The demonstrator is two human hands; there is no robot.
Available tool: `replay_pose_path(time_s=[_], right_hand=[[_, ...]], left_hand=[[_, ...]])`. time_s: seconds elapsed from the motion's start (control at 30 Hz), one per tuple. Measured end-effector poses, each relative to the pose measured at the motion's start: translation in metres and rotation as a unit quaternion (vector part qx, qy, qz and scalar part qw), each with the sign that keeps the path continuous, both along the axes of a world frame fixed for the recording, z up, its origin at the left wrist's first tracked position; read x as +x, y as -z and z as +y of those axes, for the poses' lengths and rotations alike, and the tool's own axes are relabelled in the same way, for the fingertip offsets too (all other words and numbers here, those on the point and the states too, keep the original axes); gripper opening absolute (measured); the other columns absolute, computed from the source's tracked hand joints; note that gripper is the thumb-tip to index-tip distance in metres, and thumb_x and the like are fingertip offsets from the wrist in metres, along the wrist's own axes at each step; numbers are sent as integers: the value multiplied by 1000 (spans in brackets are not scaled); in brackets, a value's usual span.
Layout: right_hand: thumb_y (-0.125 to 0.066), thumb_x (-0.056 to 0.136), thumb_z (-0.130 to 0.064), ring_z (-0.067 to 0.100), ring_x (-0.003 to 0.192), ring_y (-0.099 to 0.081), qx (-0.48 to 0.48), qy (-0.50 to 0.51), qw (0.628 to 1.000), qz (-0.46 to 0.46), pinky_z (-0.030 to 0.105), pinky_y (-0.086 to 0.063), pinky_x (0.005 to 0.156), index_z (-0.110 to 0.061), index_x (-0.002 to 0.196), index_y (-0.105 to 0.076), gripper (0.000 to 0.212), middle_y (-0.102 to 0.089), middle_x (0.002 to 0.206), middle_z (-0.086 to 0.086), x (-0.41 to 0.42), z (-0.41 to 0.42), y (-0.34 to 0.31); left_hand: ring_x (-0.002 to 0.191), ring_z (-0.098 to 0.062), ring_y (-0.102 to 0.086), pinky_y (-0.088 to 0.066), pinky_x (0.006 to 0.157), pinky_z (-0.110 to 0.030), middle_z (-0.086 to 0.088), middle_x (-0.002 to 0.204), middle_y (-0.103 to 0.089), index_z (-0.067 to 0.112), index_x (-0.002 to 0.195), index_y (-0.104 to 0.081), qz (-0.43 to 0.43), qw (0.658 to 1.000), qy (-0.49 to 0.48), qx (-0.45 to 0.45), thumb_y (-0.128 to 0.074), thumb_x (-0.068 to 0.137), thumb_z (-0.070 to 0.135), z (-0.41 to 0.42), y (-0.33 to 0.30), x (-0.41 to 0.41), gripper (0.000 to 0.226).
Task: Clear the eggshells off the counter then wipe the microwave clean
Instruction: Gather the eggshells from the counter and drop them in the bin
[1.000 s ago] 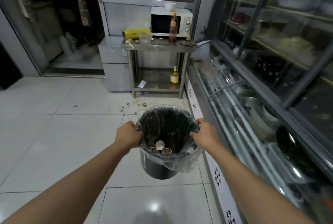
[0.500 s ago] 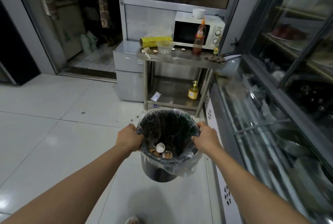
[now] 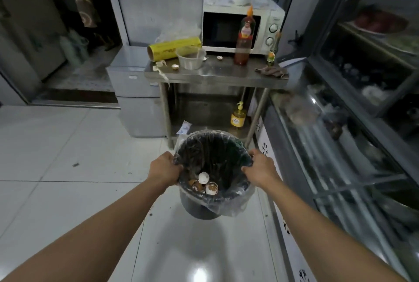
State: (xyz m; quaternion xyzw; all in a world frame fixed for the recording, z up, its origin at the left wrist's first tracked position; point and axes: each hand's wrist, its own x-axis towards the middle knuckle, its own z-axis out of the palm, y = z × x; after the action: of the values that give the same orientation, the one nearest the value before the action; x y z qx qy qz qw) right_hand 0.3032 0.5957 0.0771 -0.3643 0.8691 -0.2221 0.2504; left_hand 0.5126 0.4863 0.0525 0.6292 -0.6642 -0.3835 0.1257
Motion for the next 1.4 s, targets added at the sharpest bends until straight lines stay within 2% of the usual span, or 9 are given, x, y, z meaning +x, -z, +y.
replay_pose_path(time_s=[0.27, 0.43, 0.53, 0.67, 0.8, 1.0, 1.1, 1.2, 1.4], right_hand=[[-65, 84, -13, 30, 110, -58, 19, -14, 999, -40, 43, -50, 94, -18, 126, -48, 46, -59, 123, 12, -104, -121, 45], [-65, 82, -12, 32, 107, -59, 55, -39, 997, -37, 42, -50, 92, -18, 126, -47, 47, -62, 117, 12, -158, -188, 78], [-65, 82, -10, 32, 104, -60, 81, -48, 995, -37, 40, -52, 89, -18, 127, -46, 50, -63, 114, 12, -182, -219, 99], [-64, 81, -8, 32, 102, -60, 107, -61, 992, -43, 38, -52, 84, -17, 128, -45, 51, -63, 112, 12, -209, -259, 128], [-63, 81, -7, 31, 101, -61, 132, -53, 989, -49, 36, -52, 84, -14, 125, -45, 48, -64, 109, 13, -233, -294, 166], [-62, 81, -10, 32, 97, -61, 191, -55, 977, -73, 31, -51, 75, -13, 126, -39, 51, -64, 107, 15, -259, -346, 245], [-63, 81, -14, 30, 94, -61, 212, -53, 974, -67, 25, -42, 65, -16, 126, -39, 51, -64, 105, 12, -271, -361, 291], [-62, 81, -13, 31, 94, -61, 220, -48, 971, -80, 25, -42, 66, -15, 126, -38, 51, -64, 105, 12, -285, -376, 341], [-63, 80, -14, 28, 96, -60, 230, -72, 964, -114, 23, -41, 67, -16, 131, -32, 60, -63, 111, 11, -312, -399, 454]], left_hand=[[93, -39, -63, -56, 79, -46, -22, 102, -63, 9, 94, -52, 18, 998, -39, 47, -61, 84, 17, -106, 41, -99, 15], [90, -38, -64, -58, 75, -45, -22, 104, -61, 7, 110, -51, -1, 994, -57, 94, -52, 88, 16, -163, 74, -152, 23], [88, -35, -64, -58, 75, -44, -19, 100, -60, 9, 108, -49, 1, 991, -59, 122, -48, 88, 14, -191, 96, -176, 21], [74, -28, -63, -59, 62, -37, -13, 90, -60, 13, 103, -49, 17, 987, -57, 151, -49, 88, 16, -233, 128, -200, 16], [77, -31, -63, -58, 61, -38, -14, 92, -59, 10, 110, -47, 13, 984, -34, 174, -47, 87, 15, -273, 164, -223, 24], [96, -40, -61, -55, 81, -52, -22, 106, -58, 12, 112, -44, -17, 979, -7, 204, -43, 87, 15, -331, 242, -251, 25], [98, -44, -60, -53, 82, -55, -27, 106, -60, 10, 113, -44, -22, 975, -2, 220, -42, 87, 10, -346, 288, -263, 26], [99, -49, -58, -52, 84, -55, -32, 106, -60, 9, 114, -43, -3, 971, -12, 239, -42, 87, 8, -354, 338, -274, 27], [91, -39, -63, -55, 79, -51, -22, 97, -65, 18, 100, -46, -21, 972, -17, 235, -44, 89, 17, -369, 453, -299, 11]])
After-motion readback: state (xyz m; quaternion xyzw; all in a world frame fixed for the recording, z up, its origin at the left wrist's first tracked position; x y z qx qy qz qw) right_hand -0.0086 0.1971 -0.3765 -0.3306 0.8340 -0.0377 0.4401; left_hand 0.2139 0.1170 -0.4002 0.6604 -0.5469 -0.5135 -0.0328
